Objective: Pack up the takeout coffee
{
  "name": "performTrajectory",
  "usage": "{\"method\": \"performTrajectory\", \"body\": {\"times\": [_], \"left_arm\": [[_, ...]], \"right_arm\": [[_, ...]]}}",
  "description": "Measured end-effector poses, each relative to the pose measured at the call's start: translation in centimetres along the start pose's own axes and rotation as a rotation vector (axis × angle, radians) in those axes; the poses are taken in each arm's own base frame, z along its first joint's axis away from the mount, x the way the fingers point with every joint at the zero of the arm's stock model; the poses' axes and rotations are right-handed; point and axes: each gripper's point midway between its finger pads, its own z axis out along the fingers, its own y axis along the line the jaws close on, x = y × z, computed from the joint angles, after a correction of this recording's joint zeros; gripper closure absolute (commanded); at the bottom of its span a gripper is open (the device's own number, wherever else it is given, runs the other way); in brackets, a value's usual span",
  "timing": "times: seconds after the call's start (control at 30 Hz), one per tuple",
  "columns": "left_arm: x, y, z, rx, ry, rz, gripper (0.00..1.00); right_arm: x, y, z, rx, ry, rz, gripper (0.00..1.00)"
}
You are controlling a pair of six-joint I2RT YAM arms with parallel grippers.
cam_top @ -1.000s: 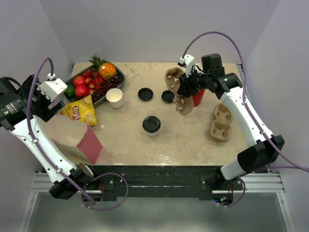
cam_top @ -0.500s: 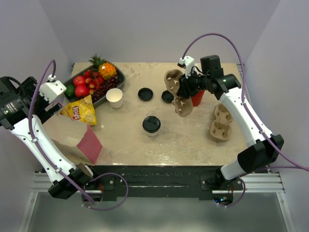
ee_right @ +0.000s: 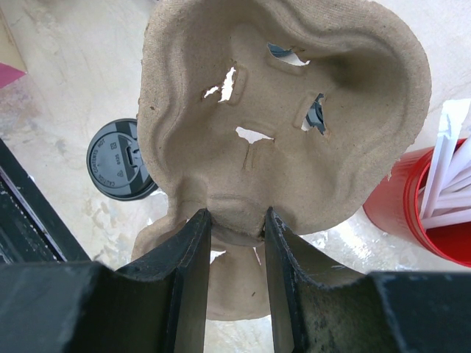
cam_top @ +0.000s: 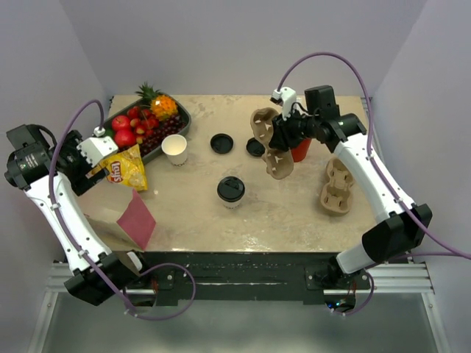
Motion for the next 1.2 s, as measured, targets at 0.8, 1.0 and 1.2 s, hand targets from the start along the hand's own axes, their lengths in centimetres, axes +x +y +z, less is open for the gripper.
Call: {"method": "performTrajectory", "body": {"times": [0.8, 1.0, 1.2], "left_arm": [[-1.6, -0.9, 1.7, 0.068, -0.040, 0.179, 1.00], [-2.6, -0.6, 1.2, 0.052, -0.071, 0.164, 1.00], [-6.7, 3.3, -2.5, -0.074, -0.184, 0.093, 1.00]], "right_arm": [[0.7, 0.4, -0.3, 0.000, 0.003, 0.014, 0.69], [0.6, 0.4, -0.3, 0.000, 0.001, 0.014, 0.69], [0.2, 0.2, -0.3, 0.003, -0.009, 0.009, 0.69]]}}
